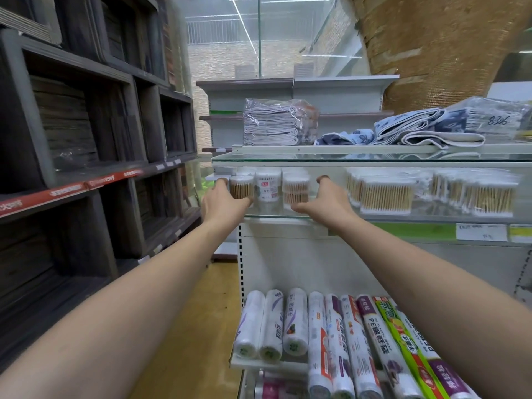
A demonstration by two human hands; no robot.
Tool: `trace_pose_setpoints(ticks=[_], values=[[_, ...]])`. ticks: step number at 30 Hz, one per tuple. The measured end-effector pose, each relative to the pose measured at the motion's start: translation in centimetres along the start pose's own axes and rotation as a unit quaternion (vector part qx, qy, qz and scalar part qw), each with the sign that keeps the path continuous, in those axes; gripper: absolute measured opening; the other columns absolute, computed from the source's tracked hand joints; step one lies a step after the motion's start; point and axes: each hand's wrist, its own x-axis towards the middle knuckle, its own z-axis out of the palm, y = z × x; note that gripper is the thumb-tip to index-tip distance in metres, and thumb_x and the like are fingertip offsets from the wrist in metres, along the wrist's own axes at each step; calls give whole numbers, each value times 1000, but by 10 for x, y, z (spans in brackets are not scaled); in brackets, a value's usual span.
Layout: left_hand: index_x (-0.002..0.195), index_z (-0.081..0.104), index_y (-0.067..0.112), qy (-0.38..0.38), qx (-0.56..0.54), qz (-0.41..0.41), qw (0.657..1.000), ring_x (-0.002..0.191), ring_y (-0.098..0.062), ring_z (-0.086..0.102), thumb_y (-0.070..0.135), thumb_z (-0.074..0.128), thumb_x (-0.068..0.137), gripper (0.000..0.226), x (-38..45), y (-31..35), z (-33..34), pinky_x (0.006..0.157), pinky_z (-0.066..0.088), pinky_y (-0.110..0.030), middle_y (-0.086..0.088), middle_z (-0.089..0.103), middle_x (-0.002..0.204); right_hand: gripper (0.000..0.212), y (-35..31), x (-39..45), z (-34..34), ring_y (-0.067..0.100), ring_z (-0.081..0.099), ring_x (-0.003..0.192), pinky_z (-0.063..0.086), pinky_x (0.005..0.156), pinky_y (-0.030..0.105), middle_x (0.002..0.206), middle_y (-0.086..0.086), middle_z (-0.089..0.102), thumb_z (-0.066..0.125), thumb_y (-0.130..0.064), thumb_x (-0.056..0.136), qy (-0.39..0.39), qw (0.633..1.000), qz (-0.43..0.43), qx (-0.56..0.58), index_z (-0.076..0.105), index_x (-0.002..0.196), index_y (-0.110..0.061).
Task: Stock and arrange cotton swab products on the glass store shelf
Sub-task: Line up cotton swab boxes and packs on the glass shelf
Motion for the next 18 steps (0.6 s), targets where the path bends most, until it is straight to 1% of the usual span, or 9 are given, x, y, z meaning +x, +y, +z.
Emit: trace_pose_setpoints(ticks=[2,4,6,7,9,11,15,18], values=[[135,51,17,2,6,9,1000,125,-33,51,44,75,83,64,-11,6,1,102,46,-44,-9,58,131,78,6,-5,-6,29,58,104,47,77,36,111,11,60,84,-45,73,3,1000,-1,4,47,131,-7],[140,49,17,-1,19,12,1000,130,-33,48,48,73,83,69,-23,13,4,105,43,-45,-10,54,139,79,11,-11,-13,30,57,111,44,79,34,120,12,60,83,-44,75,4,1000,-4,7,47,135,-8],[142,47,17,-1,29,11,1000,133,-34,44,50,71,85,70,-36,21,7,107,39,-47,-11,50,143,82,18,-18,-21,31,55,121,46,90,36,133,13,58,81,-43,77,10,1000,-13,9,45,143,-11],[141,48,19,4,38,12,999,134,-34,42,50,70,85,68,-42,25,9,109,38,-48,-10,50,143,82,21,-22,-26,31,54,124,46,96,37,136,12,57,80,-43,78,15,1000,-17,7,44,145,-13],[137,51,23,15,57,23,998,135,-33,39,50,68,85,62,-54,33,13,111,35,-50,-9,50,141,79,30,-29,-35,31,54,125,46,100,39,136,12,58,79,-43,78,24,999,-21,-1,46,144,-16],[138,51,25,14,53,27,998,136,-32,37,49,68,84,62,-65,44,18,113,33,-50,-7,49,142,76,39,-35,-45,31,54,125,45,100,39,134,11,59,79,-44,77,28,999,-20,-8,48,142,-17],[143,48,23,2,49,36,998,137,-32,37,52,68,85,68,-86,67,32,112,35,-47,-7,48,146,72,60,-47,-66,30,55,124,46,101,39,133,11,59,78,-43,78,35,999,-29,-12,50,139,-16],[143,49,21,-8,40,48,998,138,-33,37,51,67,86,67,-102,86,46,111,34,-45,-9,48,148,69,77,-56,-83,30,56,121,46,99,40,131,10,59,76,-45,79,39,999,-28,-16,52,137,-16]])
